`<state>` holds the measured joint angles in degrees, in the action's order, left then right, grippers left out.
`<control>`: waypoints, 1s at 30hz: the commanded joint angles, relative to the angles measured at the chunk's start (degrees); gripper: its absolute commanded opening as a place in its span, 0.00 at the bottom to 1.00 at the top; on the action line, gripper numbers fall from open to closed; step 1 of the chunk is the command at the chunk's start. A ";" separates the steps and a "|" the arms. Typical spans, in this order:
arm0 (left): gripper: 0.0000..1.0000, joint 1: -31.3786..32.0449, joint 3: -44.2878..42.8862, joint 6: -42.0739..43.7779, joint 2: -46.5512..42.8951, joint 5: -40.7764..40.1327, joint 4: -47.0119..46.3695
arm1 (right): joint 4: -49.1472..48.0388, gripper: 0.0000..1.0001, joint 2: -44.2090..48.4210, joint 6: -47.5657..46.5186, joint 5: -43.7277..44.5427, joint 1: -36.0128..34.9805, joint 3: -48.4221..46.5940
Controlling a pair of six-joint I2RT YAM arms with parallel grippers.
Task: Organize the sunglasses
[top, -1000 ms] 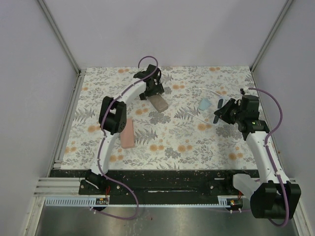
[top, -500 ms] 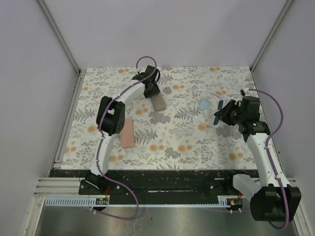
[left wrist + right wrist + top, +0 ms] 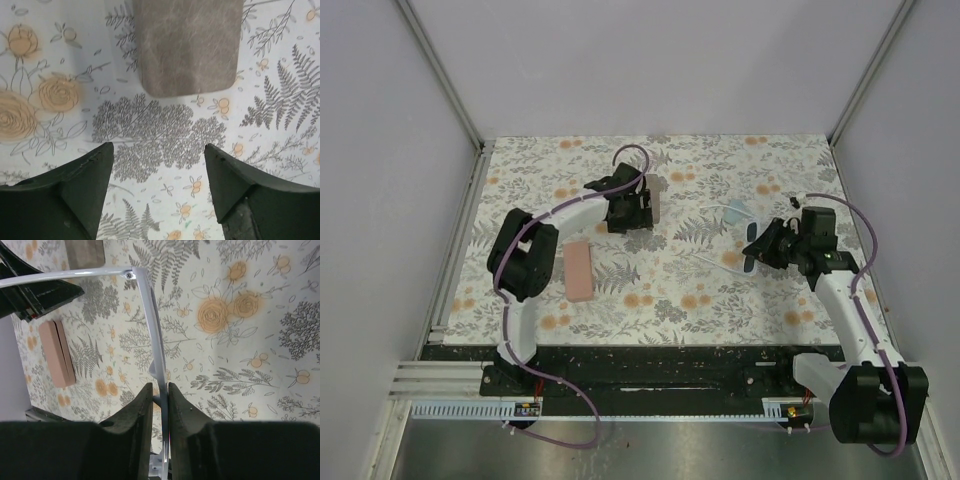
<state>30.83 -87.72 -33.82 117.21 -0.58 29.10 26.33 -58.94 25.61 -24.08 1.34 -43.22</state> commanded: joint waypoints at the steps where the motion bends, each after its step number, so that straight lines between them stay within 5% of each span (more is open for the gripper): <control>1: 0.81 -0.60 3.60 1.57 -7.68 2.78 -2.82 | -1.54 0.17 0.14 -2.05 -3.87 -2.65 1.39; 7: 0.90 -0.68 12.65 -0.98 -19.28 6.37 -8.09 | -1.63 0.17 -3.28 -2.31 -0.01 -12.23 0.68; 19: 0.83 -1.83 14.16 -3.17 -29.76 14.89 -8.97 | -4.35 0.16 -6.27 -3.90 0.25 -21.11 0.95; 26: 0.52 1.07 17.76 -5.64 -28.70 24.57 -14.42 | -4.18 0.15 -8.21 -4.16 0.96 -23.05 -1.68; 30: 0.47 3.97 18.20 -6.08 -28.00 25.98 -15.83 | -4.09 0.15 -9.79 -4.42 1.22 -23.32 -3.88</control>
<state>32.27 -69.84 -38.79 88.73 20.12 18.74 24.27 -67.75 22.61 -23.75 -21.30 -42.70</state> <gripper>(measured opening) 0.485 0.232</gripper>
